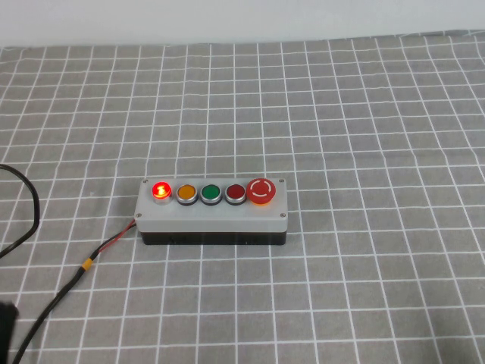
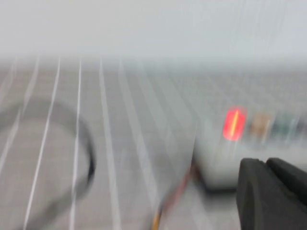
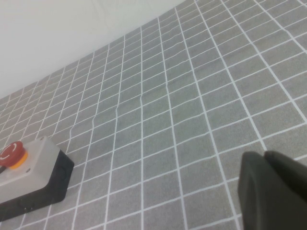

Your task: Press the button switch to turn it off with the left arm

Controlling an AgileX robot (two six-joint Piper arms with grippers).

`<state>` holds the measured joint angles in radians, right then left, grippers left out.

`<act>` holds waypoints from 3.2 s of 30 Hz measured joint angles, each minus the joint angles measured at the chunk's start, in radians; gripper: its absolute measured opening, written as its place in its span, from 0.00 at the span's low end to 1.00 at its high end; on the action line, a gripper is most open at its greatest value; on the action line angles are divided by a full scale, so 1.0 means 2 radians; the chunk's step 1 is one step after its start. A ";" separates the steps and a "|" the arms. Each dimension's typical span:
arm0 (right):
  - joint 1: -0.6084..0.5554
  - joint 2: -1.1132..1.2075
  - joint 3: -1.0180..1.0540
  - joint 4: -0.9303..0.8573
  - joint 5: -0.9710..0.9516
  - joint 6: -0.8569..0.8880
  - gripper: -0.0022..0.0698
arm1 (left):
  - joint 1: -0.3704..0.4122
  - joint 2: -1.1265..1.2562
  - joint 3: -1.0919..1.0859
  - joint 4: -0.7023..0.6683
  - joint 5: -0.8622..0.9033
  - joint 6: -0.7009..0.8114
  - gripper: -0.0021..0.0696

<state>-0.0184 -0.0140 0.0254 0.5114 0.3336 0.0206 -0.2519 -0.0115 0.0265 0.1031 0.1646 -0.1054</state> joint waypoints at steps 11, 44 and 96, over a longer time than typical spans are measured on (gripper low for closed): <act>0.000 0.000 0.000 0.000 0.000 0.000 0.01 | 0.000 0.000 0.000 0.000 -0.256 -0.031 0.02; 0.000 0.000 0.000 0.000 0.000 0.000 0.01 | 0.000 0.174 -0.451 -0.011 0.058 -0.063 0.02; 0.000 0.000 0.000 0.000 0.000 0.000 0.01 | -0.031 0.832 -0.682 -0.135 0.342 0.072 0.02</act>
<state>-0.0184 -0.0140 0.0254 0.5114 0.3336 0.0206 -0.3138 1.6529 -1.3383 -0.1673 0.8481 0.0379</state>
